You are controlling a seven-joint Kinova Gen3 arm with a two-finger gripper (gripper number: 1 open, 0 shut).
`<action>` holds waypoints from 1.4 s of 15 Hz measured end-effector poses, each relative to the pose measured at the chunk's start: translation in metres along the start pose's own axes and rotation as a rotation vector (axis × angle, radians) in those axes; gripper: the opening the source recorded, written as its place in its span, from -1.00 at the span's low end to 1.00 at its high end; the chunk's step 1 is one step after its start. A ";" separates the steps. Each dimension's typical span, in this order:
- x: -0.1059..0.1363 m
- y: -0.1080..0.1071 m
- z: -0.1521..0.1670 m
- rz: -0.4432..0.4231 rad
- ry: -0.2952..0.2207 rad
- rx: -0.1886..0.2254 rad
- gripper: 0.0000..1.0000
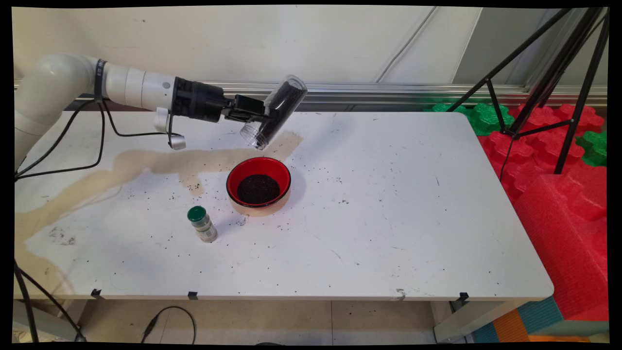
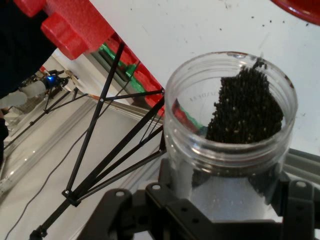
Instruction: Pour the black seasoning powder in the red bowl
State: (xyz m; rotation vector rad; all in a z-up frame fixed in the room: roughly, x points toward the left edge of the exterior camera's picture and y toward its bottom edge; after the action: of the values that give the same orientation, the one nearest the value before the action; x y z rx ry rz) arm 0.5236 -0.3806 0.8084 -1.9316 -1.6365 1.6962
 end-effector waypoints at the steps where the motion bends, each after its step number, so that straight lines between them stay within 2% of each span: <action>1: -0.001 0.000 0.000 0.010 -0.003 0.002 -1.00; 21: -0.005 -0.005 -0.004 0.097 -0.024 0.027 -1.00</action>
State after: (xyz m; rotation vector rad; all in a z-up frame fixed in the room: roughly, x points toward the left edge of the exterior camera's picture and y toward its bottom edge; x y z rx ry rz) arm 0.5246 -0.3806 0.8164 -2.0173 -1.5432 1.7735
